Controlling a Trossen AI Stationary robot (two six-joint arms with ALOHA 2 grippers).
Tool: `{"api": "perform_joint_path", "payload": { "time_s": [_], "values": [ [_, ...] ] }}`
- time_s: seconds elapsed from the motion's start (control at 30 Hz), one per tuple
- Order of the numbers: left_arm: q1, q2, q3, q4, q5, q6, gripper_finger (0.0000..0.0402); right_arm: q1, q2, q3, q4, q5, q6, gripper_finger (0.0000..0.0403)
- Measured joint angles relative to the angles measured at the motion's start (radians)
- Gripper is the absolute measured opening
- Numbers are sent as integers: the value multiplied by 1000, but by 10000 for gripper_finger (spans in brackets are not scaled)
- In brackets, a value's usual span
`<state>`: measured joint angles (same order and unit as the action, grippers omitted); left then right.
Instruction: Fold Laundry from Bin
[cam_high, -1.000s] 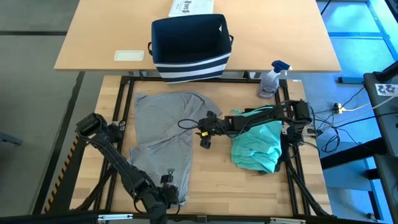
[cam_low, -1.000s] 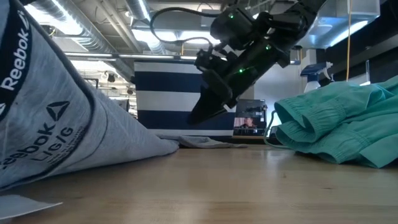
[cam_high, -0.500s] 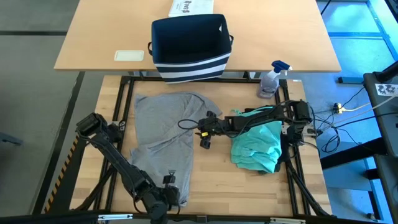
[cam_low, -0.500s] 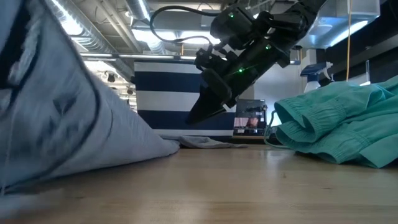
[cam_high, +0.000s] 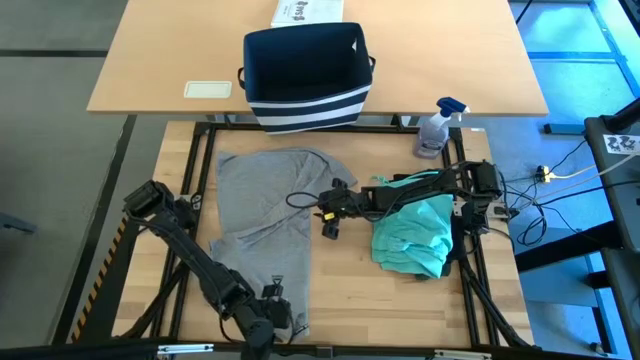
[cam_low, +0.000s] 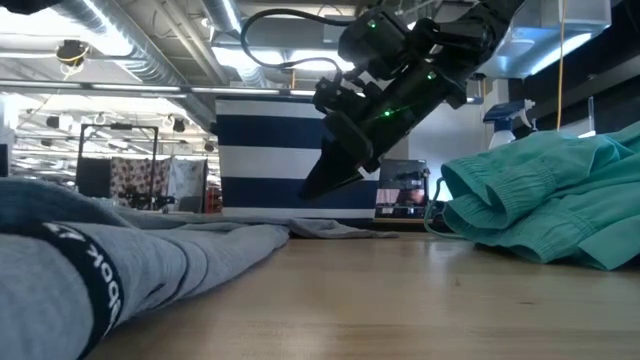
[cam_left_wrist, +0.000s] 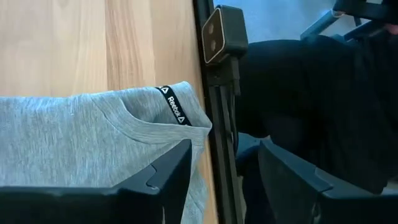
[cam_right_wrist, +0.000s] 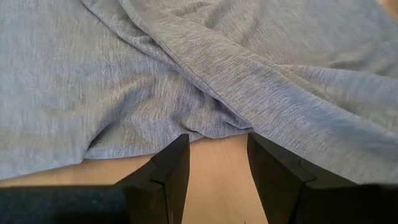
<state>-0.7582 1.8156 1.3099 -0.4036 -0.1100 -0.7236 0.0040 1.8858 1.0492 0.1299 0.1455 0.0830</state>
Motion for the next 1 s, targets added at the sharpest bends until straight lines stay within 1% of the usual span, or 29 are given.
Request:
{"api": "perform_joint_path", "payload": {
  "time_s": [0.07,0.23,0.43,0.5,0.57,0.7,0.77,0.83,0.87,1.0],
  "values": [
    [6,0,0,-1,8,0,181,1,0,0,-3,4,-17,160],
    [18,-16,0,-10,53,0,174,2,-11,0,-70,81,-65,160],
    [19,-53,1,-11,32,23,167,1,-22,0,-159,174,-96,160],
    [18,-62,1,-39,-12,41,167,-4,-22,0,-175,184,-102,161],
    [20,-65,2,-94,-84,50,167,-12,-21,0,-191,185,-114,164],
    [46,-64,2,-328,-284,45,166,-35,-18,0,-232,193,-115,172],
    [74,-64,2,-449,-363,9,166,-40,-18,0,-236,194,-113,176],
    [113,-62,0,-516,-394,1,166,-40,-18,0,-236,207,-107,180],
    [135,-62,0,-525,-398,17,166,-38,-18,0,-232,213,-106,181],
    [232,-62,0,-503,-396,146,166,-37,-18,0,-229,211,-110,182]
  ]
}}
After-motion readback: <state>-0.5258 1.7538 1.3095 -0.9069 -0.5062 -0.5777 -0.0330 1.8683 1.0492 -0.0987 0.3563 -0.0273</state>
